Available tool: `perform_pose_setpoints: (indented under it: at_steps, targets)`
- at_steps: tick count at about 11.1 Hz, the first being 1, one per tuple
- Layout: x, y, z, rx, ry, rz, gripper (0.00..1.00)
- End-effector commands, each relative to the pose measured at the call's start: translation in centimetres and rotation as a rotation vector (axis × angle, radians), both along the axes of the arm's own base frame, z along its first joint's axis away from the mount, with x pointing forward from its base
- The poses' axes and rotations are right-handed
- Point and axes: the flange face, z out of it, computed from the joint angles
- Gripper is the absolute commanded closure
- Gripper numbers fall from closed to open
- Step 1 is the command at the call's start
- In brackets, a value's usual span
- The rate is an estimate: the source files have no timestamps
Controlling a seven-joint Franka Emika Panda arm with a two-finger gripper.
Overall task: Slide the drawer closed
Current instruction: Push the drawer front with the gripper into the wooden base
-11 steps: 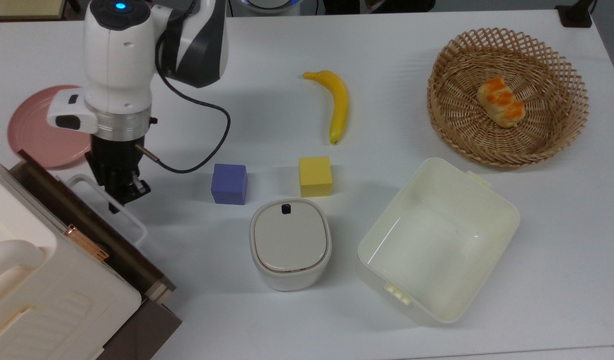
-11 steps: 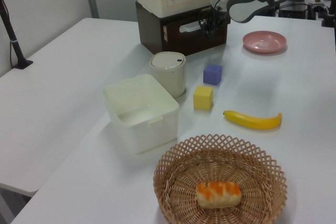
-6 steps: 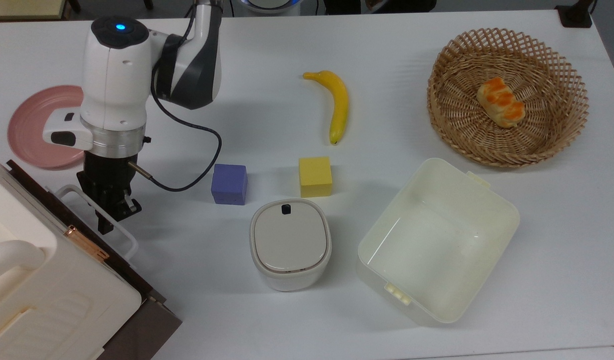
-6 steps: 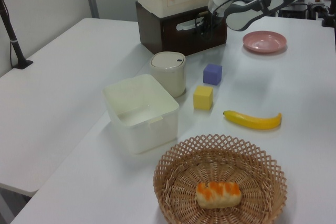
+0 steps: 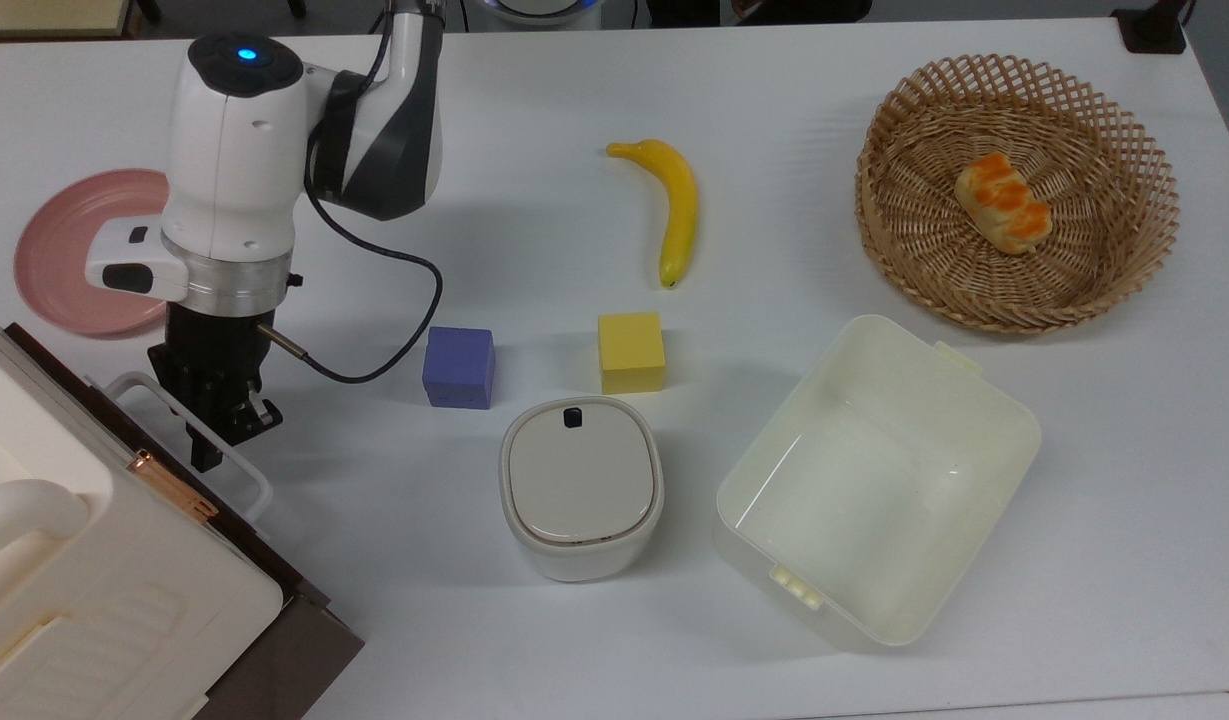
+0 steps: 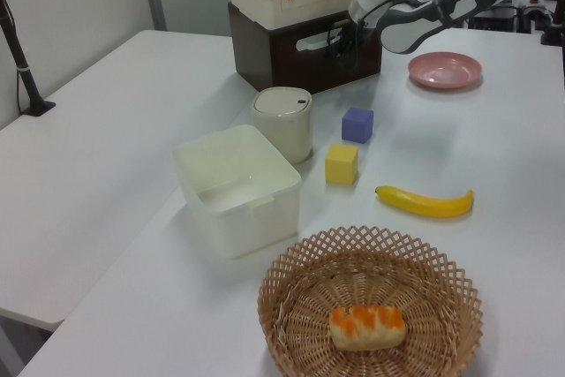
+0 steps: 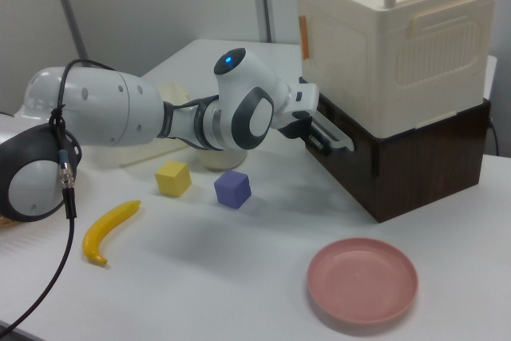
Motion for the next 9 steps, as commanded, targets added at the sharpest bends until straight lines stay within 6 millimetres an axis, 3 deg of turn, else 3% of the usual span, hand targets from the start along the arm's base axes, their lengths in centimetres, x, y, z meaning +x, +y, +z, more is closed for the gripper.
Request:
perform_pose_setpoints:
  at_steps: [1, 6, 9]
  targets:
    - [-0.8, 1.5, 1.1, -0.019, 0.053, 0.026, 1.00]
    - [-2.3, 1.0, 4.1, -0.011, 0.068, -0.001, 1.00]
    - [-2.2, 0.3, 5.0, 0.001, 0.038, -0.025, 1.00]
